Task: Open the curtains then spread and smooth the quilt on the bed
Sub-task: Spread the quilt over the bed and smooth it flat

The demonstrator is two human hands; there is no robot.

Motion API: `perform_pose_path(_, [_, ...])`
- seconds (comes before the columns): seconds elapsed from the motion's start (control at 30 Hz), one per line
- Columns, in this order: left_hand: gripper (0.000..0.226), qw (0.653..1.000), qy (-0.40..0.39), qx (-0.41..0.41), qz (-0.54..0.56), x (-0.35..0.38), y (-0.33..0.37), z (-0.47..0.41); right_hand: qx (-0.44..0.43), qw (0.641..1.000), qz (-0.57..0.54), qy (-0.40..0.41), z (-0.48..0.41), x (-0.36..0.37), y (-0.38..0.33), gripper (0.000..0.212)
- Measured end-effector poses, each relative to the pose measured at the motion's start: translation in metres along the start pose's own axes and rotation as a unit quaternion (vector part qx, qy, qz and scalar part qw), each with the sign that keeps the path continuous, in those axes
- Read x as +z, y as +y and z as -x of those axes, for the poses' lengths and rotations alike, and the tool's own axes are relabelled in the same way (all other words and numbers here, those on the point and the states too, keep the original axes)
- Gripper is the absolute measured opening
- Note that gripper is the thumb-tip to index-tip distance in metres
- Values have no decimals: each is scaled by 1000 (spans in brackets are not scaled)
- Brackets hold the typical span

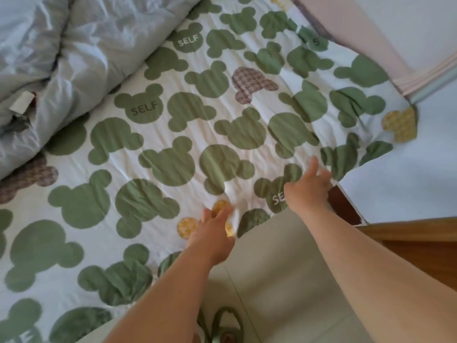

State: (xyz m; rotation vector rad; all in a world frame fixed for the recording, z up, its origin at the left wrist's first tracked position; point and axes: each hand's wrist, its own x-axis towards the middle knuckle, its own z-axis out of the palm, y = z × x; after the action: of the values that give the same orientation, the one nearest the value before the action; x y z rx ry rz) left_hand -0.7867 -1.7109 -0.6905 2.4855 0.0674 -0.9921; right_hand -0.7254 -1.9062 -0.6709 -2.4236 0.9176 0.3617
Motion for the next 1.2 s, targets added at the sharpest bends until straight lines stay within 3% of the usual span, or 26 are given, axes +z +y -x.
perform_pose_path(0.2, [58, 987, 118, -54, 90, -37, -42, 19, -159, 982, 76, -69, 53, 40, -68, 72])
perform_pose_path(0.53, [53, 929, 276, -191, 158, -104, -192, 77, -265, 942, 136, -153, 145, 115, -175, 63])
perform_pose_path(0.77, [57, 863, 388, -296, 131, -159, -309, 125, -347, 910, 166, -158, 224, 180, -241, 60])
perform_pose_path(0.9, [66, 803, 461, -358, 122, -194, -377, 148, -380, 895, 168, -161, 267, 216, -282, 61])
perform_pose_path(0.97, [79, 797, 436, -400, 124, -210, -409, 156, -404, 885, 166, -162, 284, 232, -304, 61])
perform_pose_path(1.03, [88, 820, 357, -435, 108, -222, -437, 164, -437, 870, 168, -151, 298, 244, -325, 62])
perform_pose_path(1.13, [68, 871, 220, -426, 102, -227, -474, 168, -493, 841, 169, -146, 322, 262, -359, 66])
perform_pose_path(1.2, [46, 892, 222, -364, 153, -223, -478, 164, -519, 826, 164, -147, 332, 264, -376, 70])
